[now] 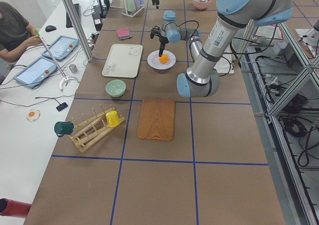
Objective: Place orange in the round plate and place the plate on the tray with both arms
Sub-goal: 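Release the orange and lift the left gripper while the right arm reaches in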
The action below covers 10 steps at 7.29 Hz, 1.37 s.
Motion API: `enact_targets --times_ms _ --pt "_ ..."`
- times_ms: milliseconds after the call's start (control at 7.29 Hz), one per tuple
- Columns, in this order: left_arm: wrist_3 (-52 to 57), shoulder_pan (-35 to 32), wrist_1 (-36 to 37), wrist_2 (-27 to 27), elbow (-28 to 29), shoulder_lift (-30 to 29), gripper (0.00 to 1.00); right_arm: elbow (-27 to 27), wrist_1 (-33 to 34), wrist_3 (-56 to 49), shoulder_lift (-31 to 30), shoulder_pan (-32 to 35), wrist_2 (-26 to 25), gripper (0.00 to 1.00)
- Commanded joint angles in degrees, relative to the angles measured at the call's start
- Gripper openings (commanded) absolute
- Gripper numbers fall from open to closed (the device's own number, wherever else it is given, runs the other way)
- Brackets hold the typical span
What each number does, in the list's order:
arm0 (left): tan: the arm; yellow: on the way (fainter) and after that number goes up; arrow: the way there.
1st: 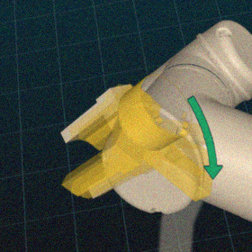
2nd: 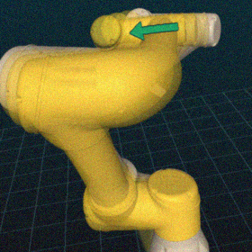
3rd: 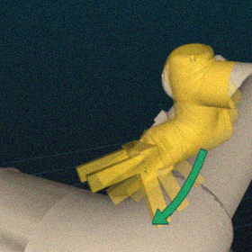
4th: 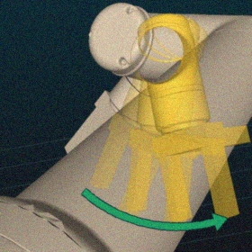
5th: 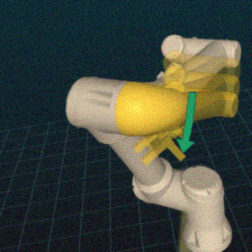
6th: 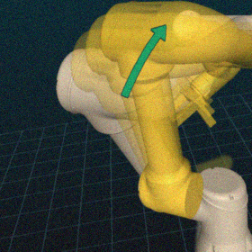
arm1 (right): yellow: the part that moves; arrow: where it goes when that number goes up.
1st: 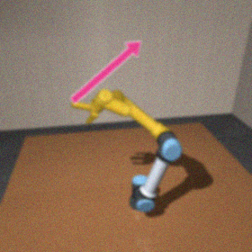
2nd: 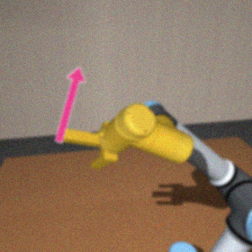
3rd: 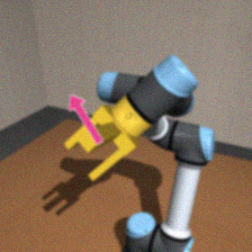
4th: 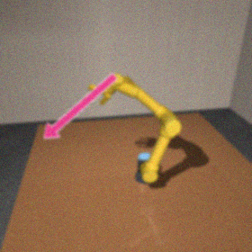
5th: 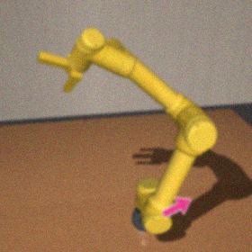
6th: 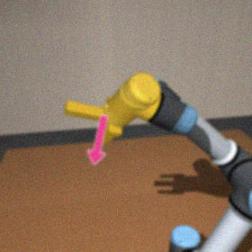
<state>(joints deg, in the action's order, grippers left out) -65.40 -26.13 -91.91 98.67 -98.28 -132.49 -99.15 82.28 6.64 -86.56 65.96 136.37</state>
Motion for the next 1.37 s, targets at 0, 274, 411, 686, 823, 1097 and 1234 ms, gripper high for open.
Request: enact_targets --times_ms 0,274,411,686,823,1097,1234 --pt "0.18 -2.95 -0.11 0.12 -2.61 2.93 0.99 1.5 -12.53 18.05 1.56 -5.56 -0.66 1.0" --pt "4.72 -4.62 -0.46 0.2 -2.7 4.6 0.99 2.02 -24.3 35.65 1.93 -9.17 -2.06 1.0" --pt "5.97 -5.33 -0.81 0.2 -3.92 7.22 0.99 2.46 -29.58 42.59 1.84 -10.92 -2.5 1.0" --pt "9.23 -7.96 -0.81 1.86 -6.65 10.92 0.99 2.29 -40.04 57.09 2.1 -17.67 -8.88 1.0" --pt "10.54 -9.1 -0.81 3.0 -6.66 11.28 0.99 2.55 -45.31 62.73 2.28 -20.93 -11.97 1.0" --pt "13.0 -10.77 -1.16 3.1 -6.83 13.65 0.99 2.46 -55.07 73.46 2.36 -26.38 -18.63 1.0" --pt "14.32 -11.91 -1.16 3.71 -7.27 14.88 0.99 2.64 -59.56 79.08 2.28 -30.33 -25.73 1.0"
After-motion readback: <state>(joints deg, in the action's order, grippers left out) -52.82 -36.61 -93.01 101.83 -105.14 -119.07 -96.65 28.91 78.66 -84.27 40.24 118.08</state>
